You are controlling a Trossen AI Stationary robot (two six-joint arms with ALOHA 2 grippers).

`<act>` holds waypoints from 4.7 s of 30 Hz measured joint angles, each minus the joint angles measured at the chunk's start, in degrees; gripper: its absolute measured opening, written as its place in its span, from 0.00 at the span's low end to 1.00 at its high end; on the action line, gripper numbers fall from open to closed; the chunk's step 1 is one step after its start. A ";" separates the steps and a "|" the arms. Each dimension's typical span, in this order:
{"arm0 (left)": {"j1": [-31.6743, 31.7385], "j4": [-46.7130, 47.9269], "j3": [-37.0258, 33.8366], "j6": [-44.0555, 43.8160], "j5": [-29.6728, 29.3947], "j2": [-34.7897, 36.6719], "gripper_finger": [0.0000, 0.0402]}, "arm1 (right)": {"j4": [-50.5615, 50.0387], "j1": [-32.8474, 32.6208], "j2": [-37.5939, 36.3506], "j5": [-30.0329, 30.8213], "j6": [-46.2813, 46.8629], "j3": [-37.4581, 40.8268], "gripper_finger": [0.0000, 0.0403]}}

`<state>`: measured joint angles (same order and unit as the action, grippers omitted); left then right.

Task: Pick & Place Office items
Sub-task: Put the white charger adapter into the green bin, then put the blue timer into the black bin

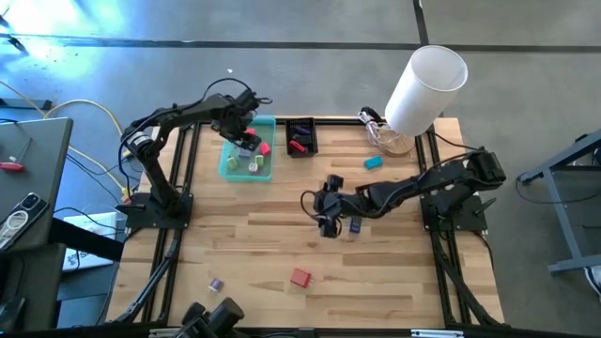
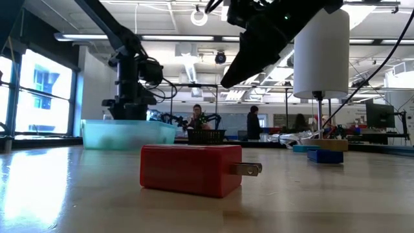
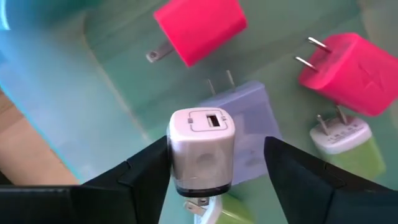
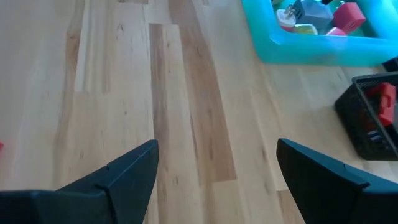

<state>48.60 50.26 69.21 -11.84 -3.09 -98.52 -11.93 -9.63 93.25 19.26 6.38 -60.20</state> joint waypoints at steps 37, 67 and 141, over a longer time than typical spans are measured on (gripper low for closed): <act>-7.78 -0.39 0.00 8.69 -24.22 0.12 0.62 | -0.98 -0.17 0.02 -4.70 1.53 0.00 0.78; -43.40 6.45 3.28 -6.39 -6.27 13.29 0.62 | -18.06 -11.47 -7.13 -7.94 17.96 0.00 0.78; -58.20 1.73 -0.02 -12.59 -14.88 13.18 0.62 | -15.75 -5.20 1.03 -7.99 16.05 15.06 0.78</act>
<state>-9.61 51.99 69.19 -24.43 -17.98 -85.34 -27.68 -14.83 94.28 11.27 22.44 -45.14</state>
